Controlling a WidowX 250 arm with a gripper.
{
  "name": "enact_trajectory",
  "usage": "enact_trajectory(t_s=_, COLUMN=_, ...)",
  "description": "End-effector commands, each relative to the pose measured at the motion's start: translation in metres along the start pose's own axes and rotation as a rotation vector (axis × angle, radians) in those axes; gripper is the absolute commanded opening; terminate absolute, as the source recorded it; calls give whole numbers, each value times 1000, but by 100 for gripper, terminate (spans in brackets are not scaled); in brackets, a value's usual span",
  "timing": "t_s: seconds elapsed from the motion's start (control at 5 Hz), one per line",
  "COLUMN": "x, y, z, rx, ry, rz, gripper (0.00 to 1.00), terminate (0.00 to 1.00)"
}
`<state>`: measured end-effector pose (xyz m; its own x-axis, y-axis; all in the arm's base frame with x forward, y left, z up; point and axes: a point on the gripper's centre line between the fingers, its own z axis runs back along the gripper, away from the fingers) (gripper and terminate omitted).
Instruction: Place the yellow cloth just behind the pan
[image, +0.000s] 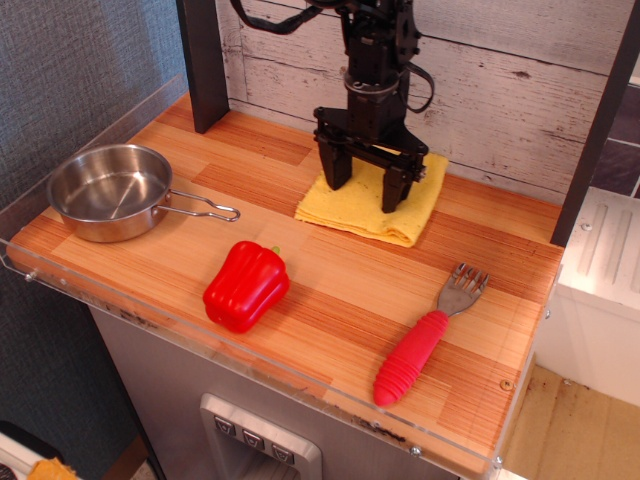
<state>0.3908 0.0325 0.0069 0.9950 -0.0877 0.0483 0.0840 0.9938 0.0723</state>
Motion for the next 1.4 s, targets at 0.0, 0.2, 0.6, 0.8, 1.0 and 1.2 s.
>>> enact_trajectory(t_s=0.0, x=-5, y=50, z=15, rx=49, ry=-31, rz=20, gripper=100, terminate=0)
enact_trajectory(t_s=0.2, x=-4, y=63, z=17, rx=62, ry=-36, rz=13, gripper=100, terminate=0)
enact_trajectory(t_s=0.6, x=4, y=70, z=24, rx=81, ry=-64, rz=-70, gripper=100, terminate=0)
enact_trajectory(t_s=0.8, x=4, y=79, z=23, rx=41, ry=-69, rz=-58, gripper=100, terminate=0)
enact_trajectory(t_s=1.0, x=5, y=84, z=30, rx=-60, ry=-124, rz=-51, gripper=100, terminate=0)
enact_trajectory(t_s=1.2, x=4, y=89, z=48, rx=-140, ry=-188, rz=-46, gripper=100, terminate=0)
